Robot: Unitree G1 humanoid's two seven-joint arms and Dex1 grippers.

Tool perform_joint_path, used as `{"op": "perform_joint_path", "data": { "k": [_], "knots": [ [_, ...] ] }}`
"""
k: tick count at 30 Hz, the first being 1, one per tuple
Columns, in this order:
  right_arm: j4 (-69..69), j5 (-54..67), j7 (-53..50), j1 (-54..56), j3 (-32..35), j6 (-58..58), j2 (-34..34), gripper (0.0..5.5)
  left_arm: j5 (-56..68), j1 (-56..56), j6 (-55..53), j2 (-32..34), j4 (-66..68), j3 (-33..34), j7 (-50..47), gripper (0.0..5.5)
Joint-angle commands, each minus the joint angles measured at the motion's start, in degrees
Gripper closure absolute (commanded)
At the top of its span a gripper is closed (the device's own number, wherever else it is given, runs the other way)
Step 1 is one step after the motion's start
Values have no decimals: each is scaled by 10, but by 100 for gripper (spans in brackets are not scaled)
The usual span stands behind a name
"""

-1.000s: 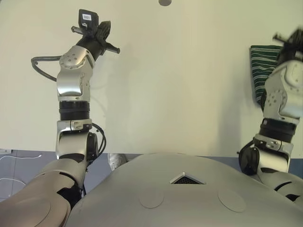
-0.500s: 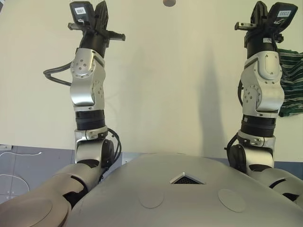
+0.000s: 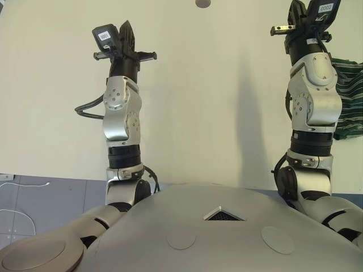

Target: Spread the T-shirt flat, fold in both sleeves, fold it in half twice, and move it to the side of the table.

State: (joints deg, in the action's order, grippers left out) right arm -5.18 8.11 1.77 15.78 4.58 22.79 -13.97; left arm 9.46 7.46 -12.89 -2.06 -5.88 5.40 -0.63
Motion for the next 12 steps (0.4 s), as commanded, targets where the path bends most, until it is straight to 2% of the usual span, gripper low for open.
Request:
{"op": "perform_joint_path", "data": {
  "k": [1,7,12],
  "knots": [
    [-7,-11,-13,0,9,5,9,548,-1,4,0,15,-5,4,8,548],
    [-41,-27,-13,-33,13,4,12,548,3,-20,-28,35,-38,2,23,548],
    [-89,-35,-40,-101,21,7,34,548,8,-6,-78,83,-58,4,61,548]
  ]
}}
